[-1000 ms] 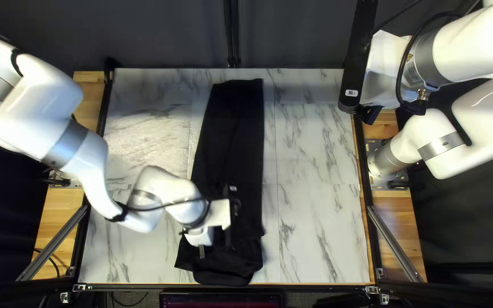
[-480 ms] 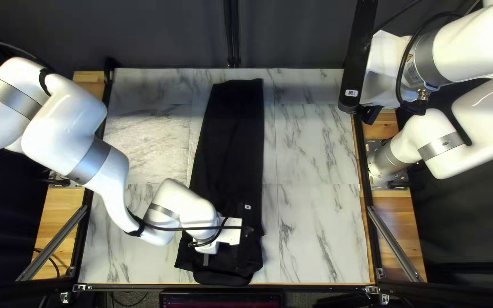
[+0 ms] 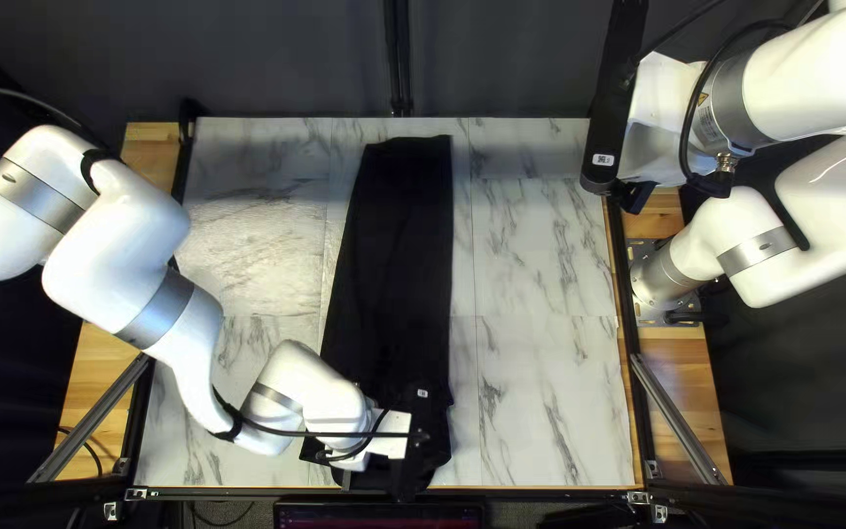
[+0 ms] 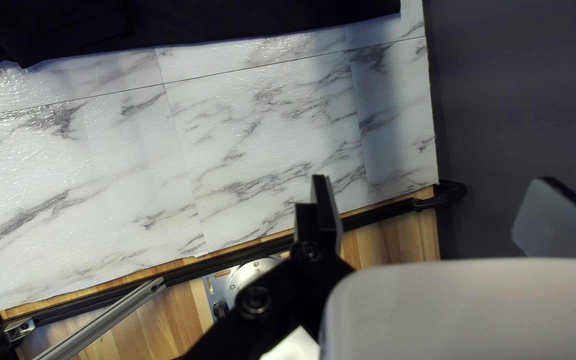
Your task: Fold t-shirt
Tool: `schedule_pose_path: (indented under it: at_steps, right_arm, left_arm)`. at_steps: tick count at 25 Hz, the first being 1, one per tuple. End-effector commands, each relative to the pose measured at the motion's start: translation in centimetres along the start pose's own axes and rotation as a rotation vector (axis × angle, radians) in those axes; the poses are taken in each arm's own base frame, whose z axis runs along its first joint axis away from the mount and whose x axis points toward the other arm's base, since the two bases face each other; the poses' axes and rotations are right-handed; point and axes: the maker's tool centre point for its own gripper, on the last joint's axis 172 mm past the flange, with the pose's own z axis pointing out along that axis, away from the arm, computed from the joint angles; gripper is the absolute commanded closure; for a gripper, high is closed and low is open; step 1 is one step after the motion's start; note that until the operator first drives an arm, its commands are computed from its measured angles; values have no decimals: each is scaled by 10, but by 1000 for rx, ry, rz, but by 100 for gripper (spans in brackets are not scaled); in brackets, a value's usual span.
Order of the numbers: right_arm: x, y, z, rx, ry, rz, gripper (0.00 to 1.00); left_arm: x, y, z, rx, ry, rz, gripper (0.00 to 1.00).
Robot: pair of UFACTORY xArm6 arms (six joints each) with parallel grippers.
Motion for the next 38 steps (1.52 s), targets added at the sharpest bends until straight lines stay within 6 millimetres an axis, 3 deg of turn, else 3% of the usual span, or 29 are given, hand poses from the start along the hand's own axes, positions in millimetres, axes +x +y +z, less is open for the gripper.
schedule_pose_path:
  at_steps: [1, 7, 11, 20, 28, 34, 36, 38]
  right_arm:
    - [0, 0, 0, 0, 0, 0, 0]
    - [0, 0, 0, 0, 0, 0, 0]
    - [0, 0, 0, 0, 0, 0, 0]
    - [0, 0, 0, 0, 0, 0, 0]
    - [0, 0, 0, 0, 0, 0, 0]
    - [0, 0, 0, 0, 0, 0, 0]
    - [0, 0, 0, 0, 0, 0, 0]
    - [0, 0, 0, 0, 0, 0, 0]
  left_arm:
    - [-4, -4, -20, 30, 14, 17, 0]
    - [-21, -27, -22, 134, -52, 0, 0]
    - [-46, -52, -17, 263, -142, -66, 0]
    - [-62, -84, -16, 441, -179, -146, 0]
    - [-85, -71, -10, 517, -118, -124, 0]
    - [-81, -64, -5, 535, -96, -99, 0]
    - [-79, -67, -4, 536, -90, -97, 3]
    - [-78, -68, -5, 538, -85, -97, 18]
